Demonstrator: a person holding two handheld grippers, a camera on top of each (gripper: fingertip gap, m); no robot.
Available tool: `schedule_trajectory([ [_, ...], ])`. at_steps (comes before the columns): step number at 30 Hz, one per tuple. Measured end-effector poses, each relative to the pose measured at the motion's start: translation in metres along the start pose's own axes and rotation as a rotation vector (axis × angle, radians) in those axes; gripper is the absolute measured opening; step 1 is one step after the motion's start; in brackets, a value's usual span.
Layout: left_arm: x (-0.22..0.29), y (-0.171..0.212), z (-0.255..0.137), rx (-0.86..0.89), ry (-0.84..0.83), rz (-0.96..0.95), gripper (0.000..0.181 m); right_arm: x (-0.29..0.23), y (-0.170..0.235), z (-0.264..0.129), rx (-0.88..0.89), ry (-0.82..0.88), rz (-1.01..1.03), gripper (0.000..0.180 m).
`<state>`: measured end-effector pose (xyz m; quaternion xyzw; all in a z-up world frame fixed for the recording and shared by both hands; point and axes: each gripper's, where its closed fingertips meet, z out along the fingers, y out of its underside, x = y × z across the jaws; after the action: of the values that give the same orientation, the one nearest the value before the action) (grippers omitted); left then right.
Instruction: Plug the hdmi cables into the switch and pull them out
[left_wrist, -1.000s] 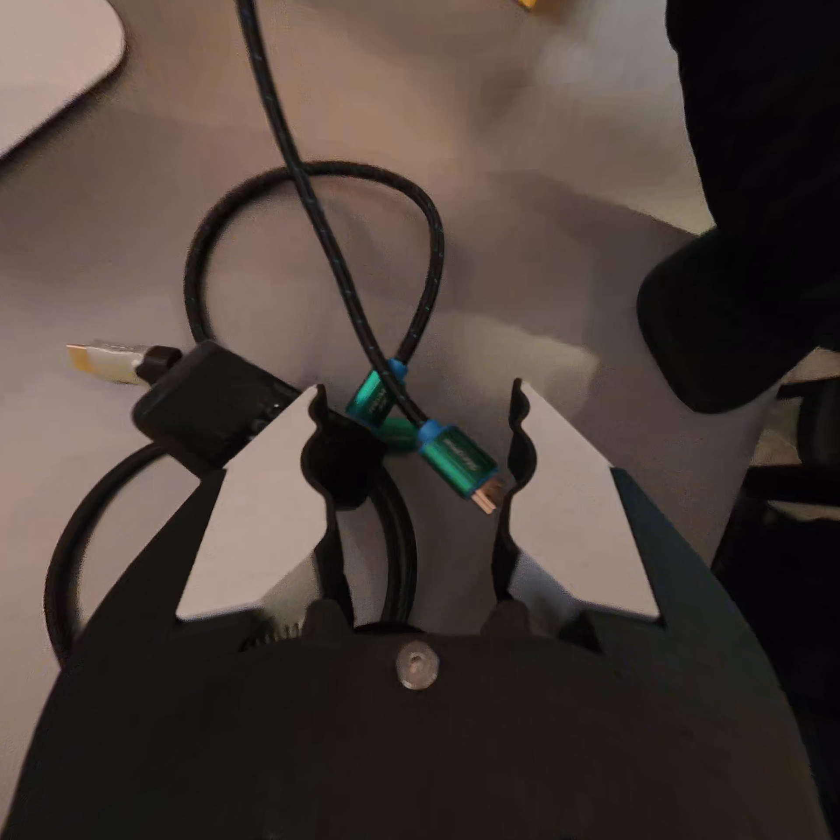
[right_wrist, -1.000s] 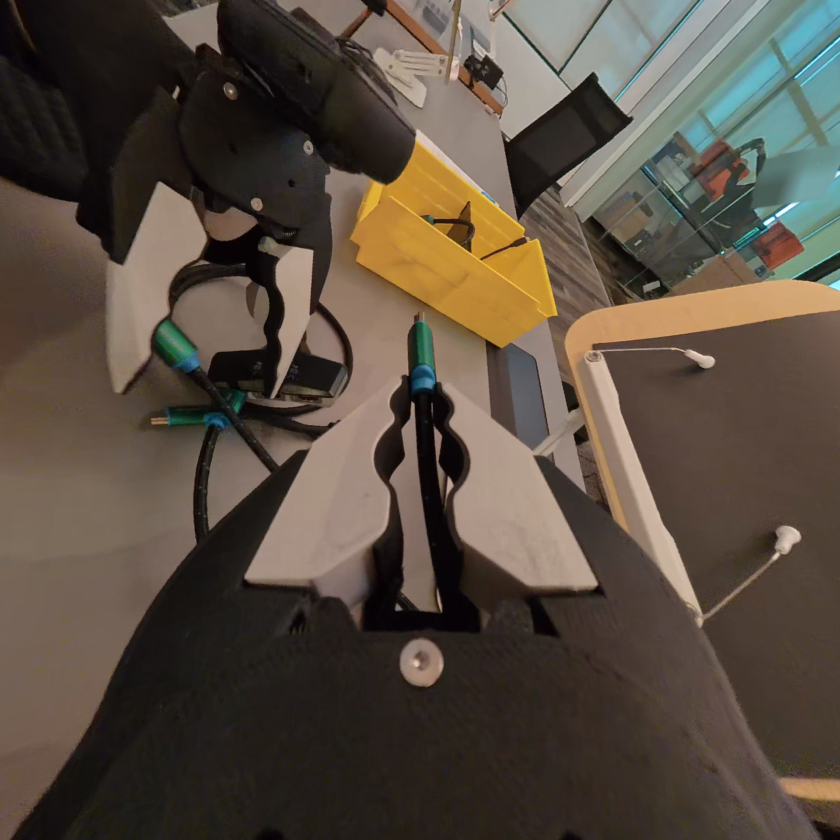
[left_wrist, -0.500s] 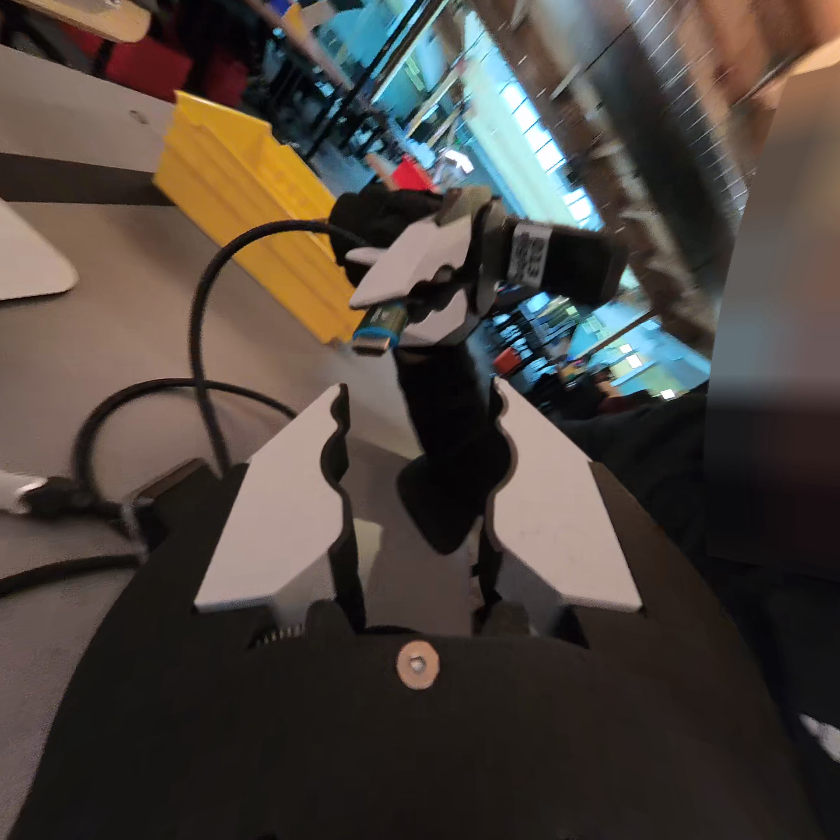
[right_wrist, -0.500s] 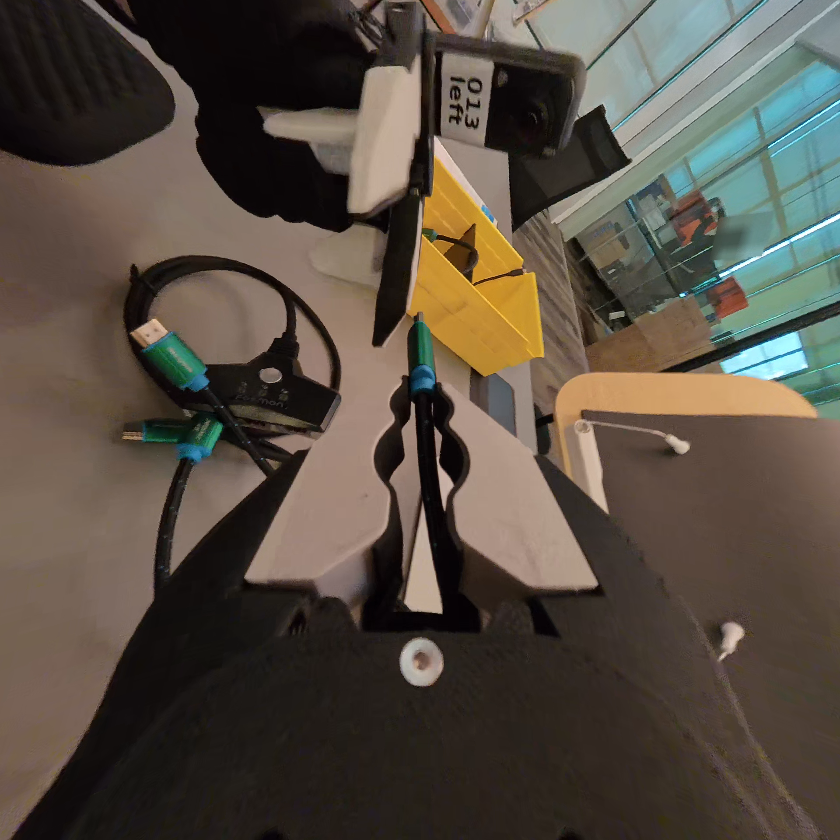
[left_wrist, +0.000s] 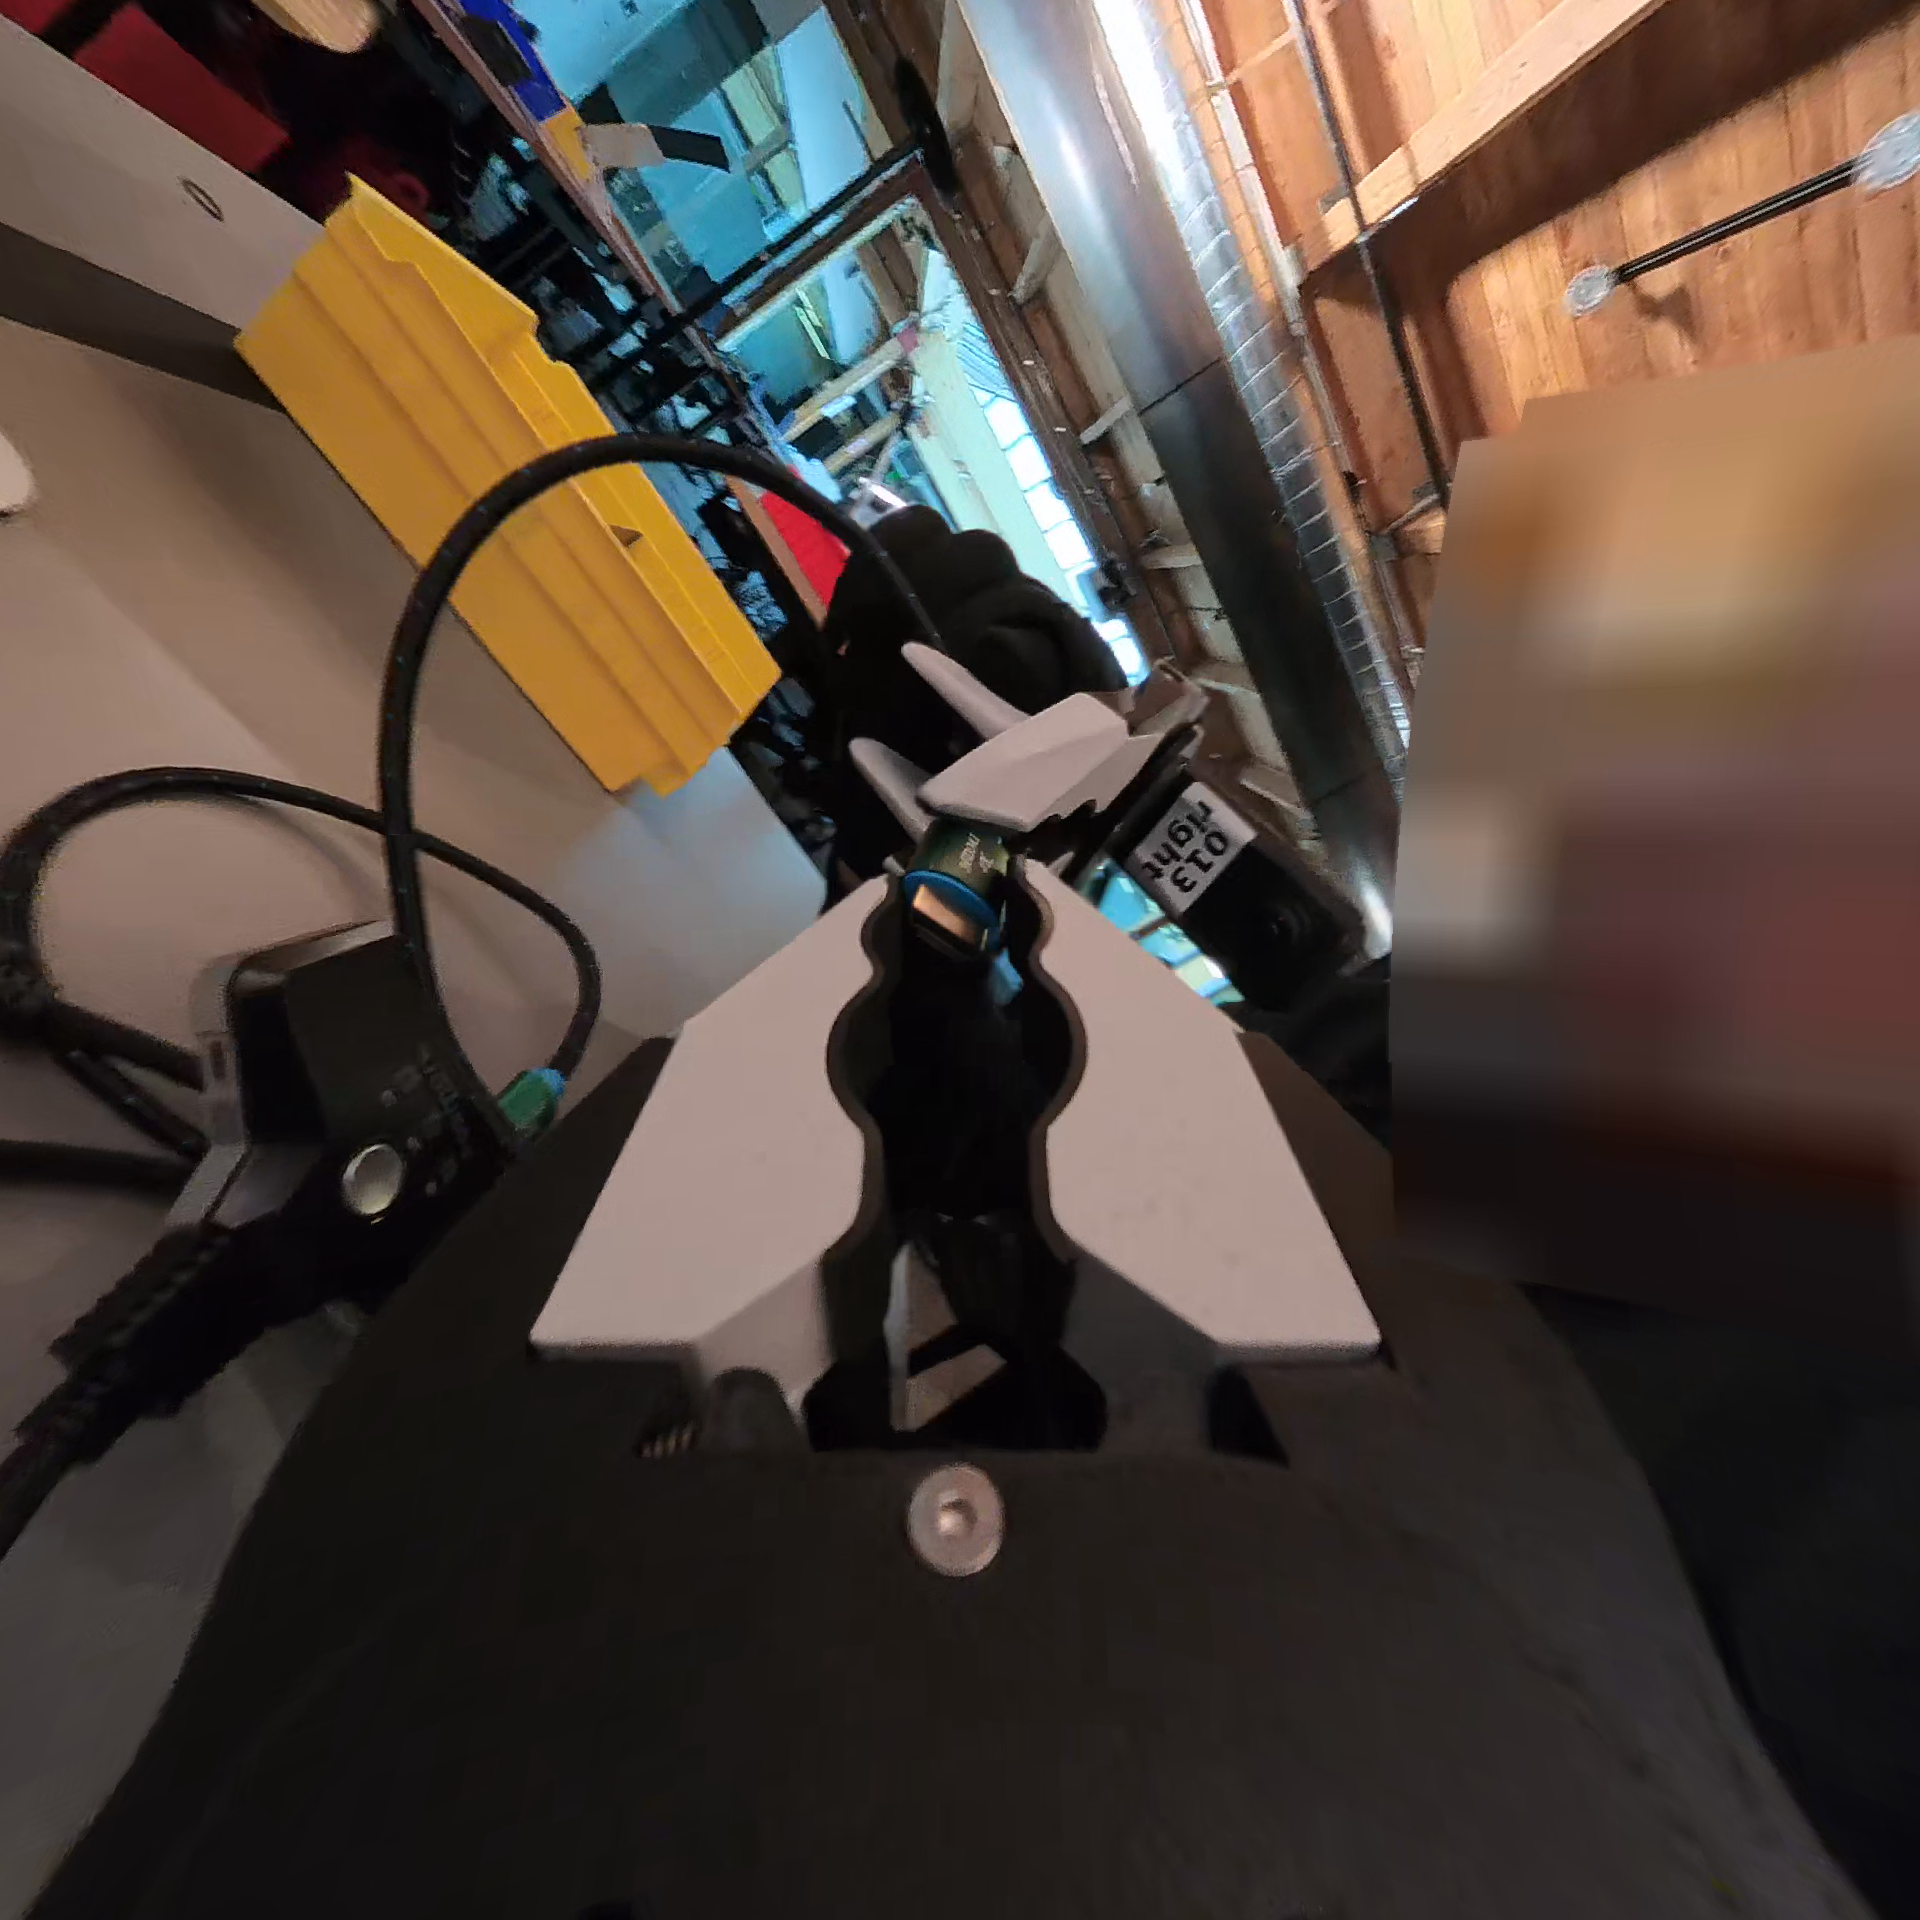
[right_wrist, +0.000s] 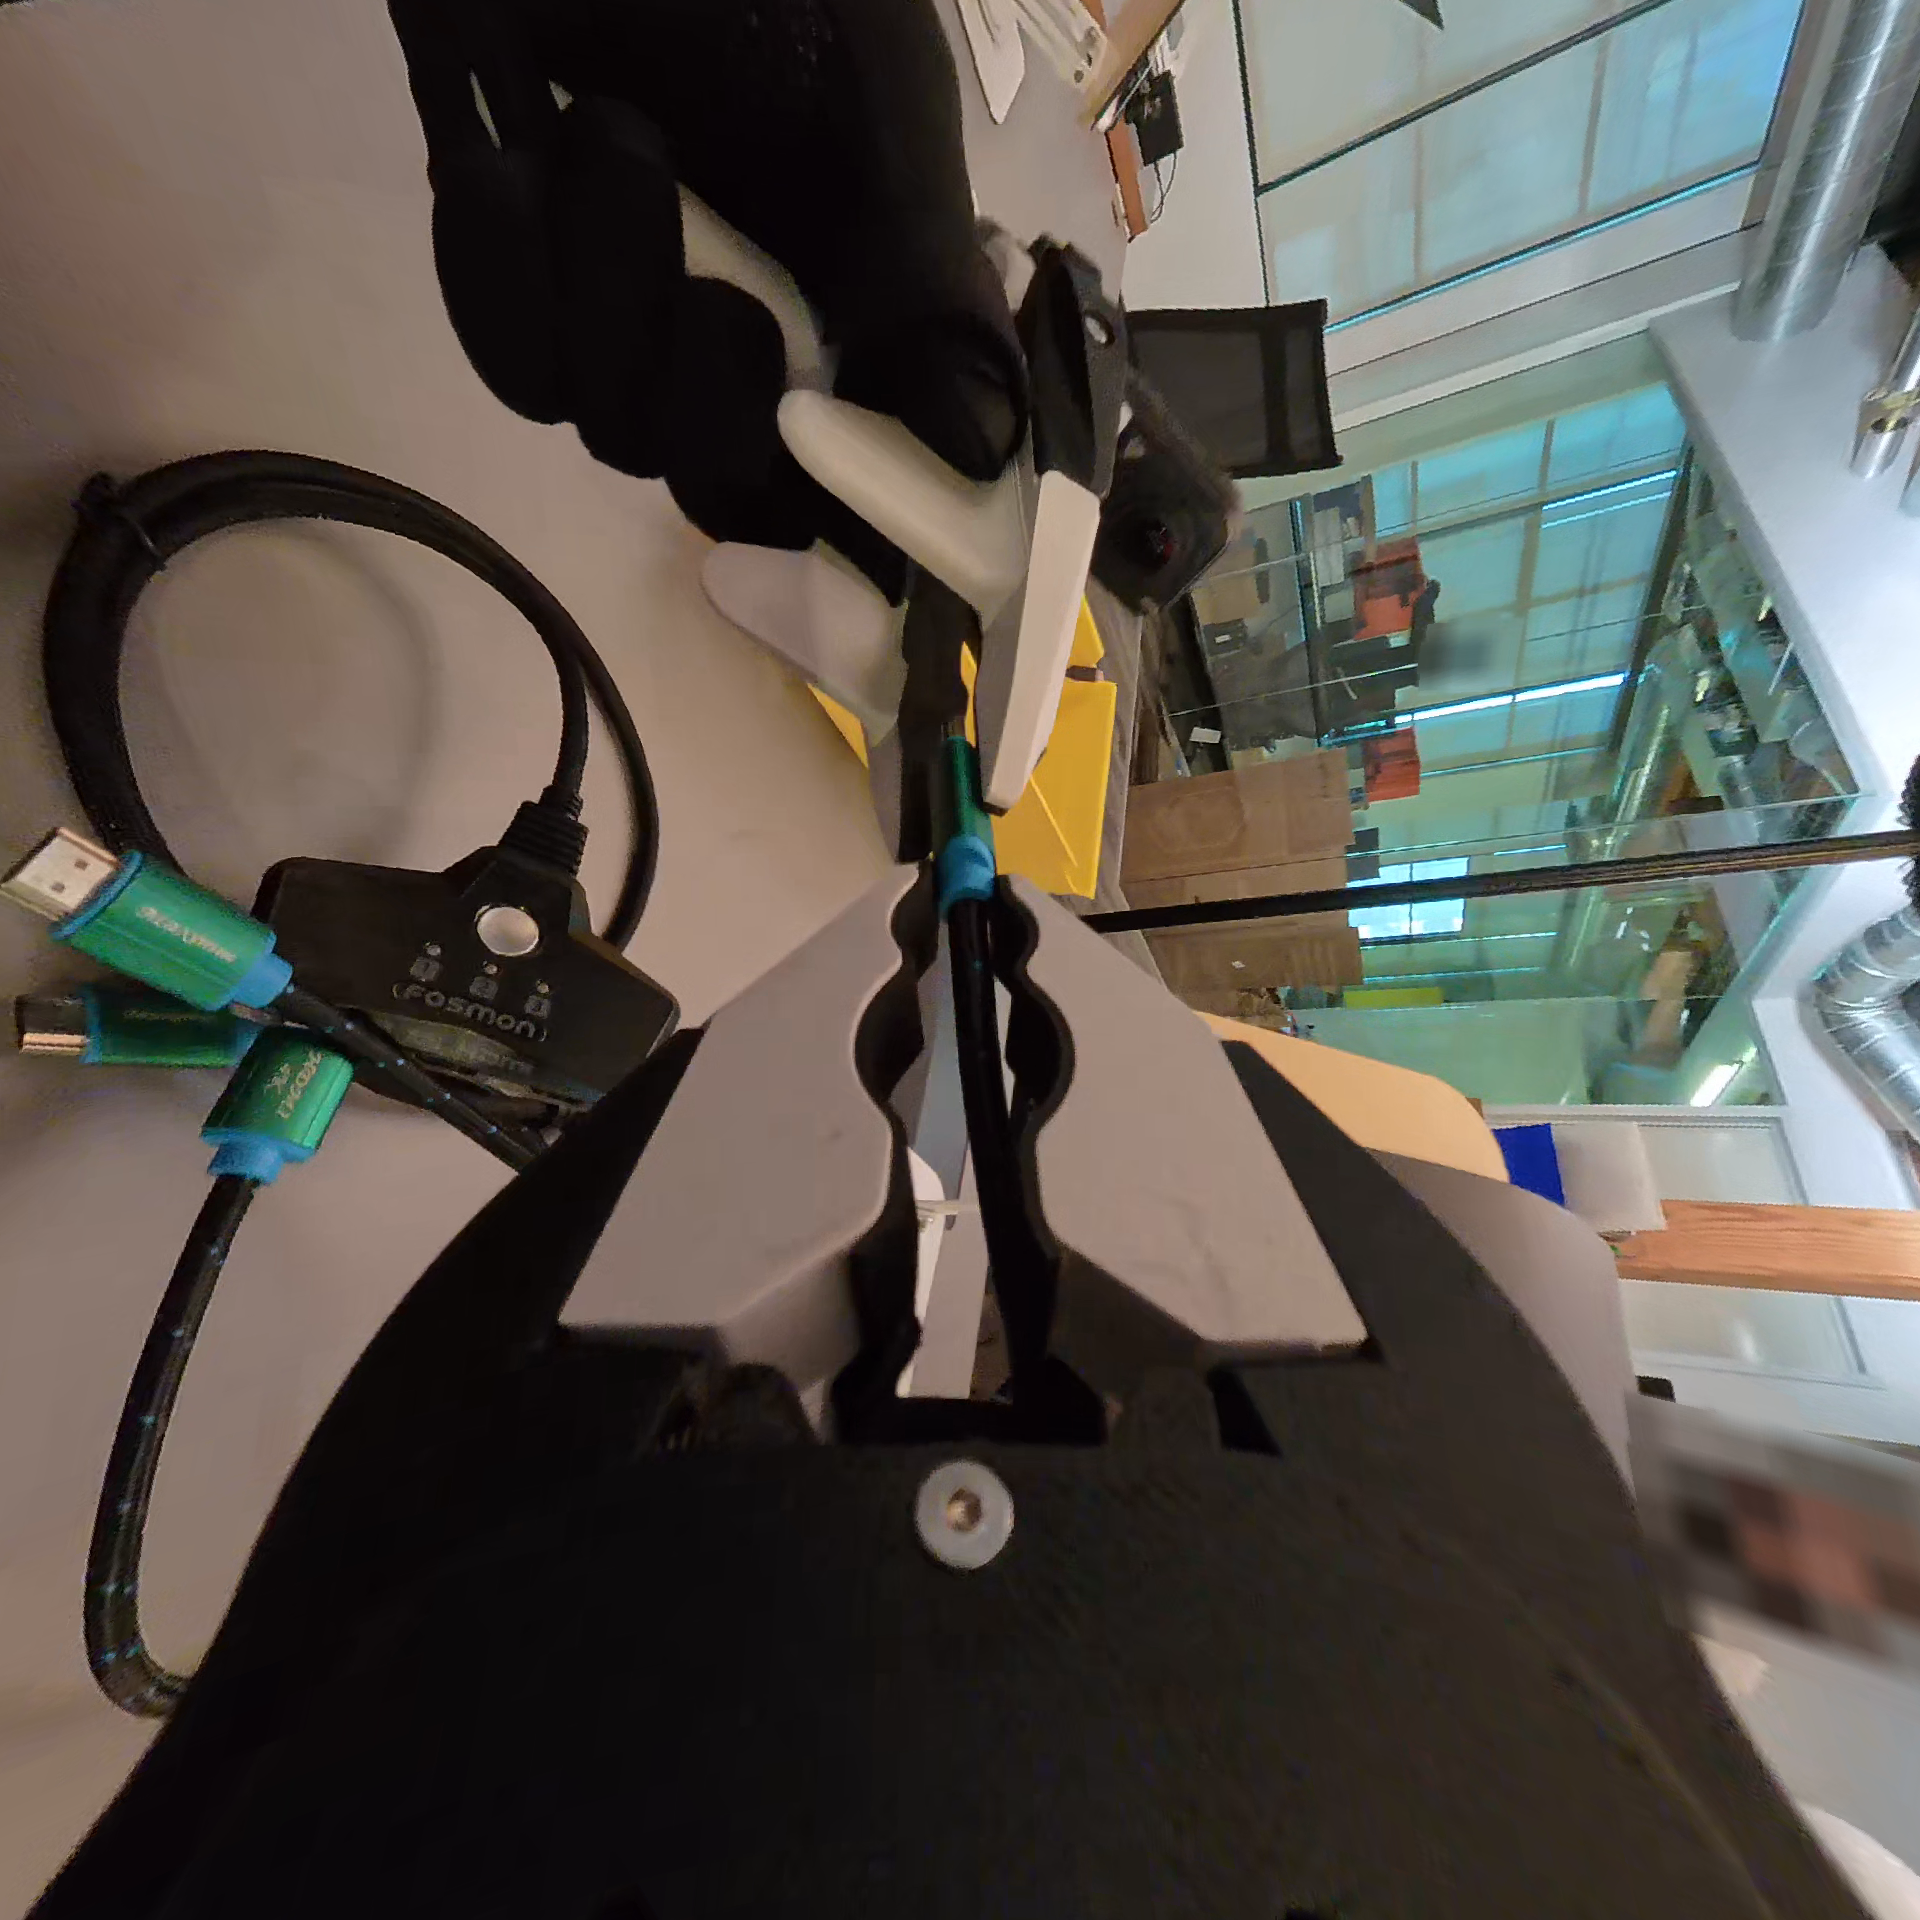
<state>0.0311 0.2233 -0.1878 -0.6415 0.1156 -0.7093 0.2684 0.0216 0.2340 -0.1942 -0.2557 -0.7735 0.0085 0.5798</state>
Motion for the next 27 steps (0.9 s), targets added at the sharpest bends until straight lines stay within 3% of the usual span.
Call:
schedule_trajectory([
  [1, 0.000, 0.000, -0.002, 0.007, -0.019, 0.018, 0.016, 0.000, 0.000, 0.002, 0.011, -0.001, 0.026, 0.008],
  [9, -0.001, 0.000, -0.005, -0.004, -0.114, 0.259, 0.015, 0.002, -0.005, 0.004, 0.237, -0.147, 0.509, 0.033],
  [12, 0.000, -0.002, -0.003, 0.003, -0.129, 0.351, 0.014, 0.001, -0.012, -0.004, 0.353, -0.256, 0.696, 0.033],
  [17, 0.001, -0.009, -0.001, 0.043, -0.141, 0.404, 0.014, -0.008, -0.005, 0.006, 0.294, -0.288, 0.728, 0.038],
  [27, 0.001, -0.026, -0.009, 0.170, -0.117, 0.409, 0.011, 0.002, -0.004, 0.020, 0.437, -0.215, 0.911, 0.017],
])
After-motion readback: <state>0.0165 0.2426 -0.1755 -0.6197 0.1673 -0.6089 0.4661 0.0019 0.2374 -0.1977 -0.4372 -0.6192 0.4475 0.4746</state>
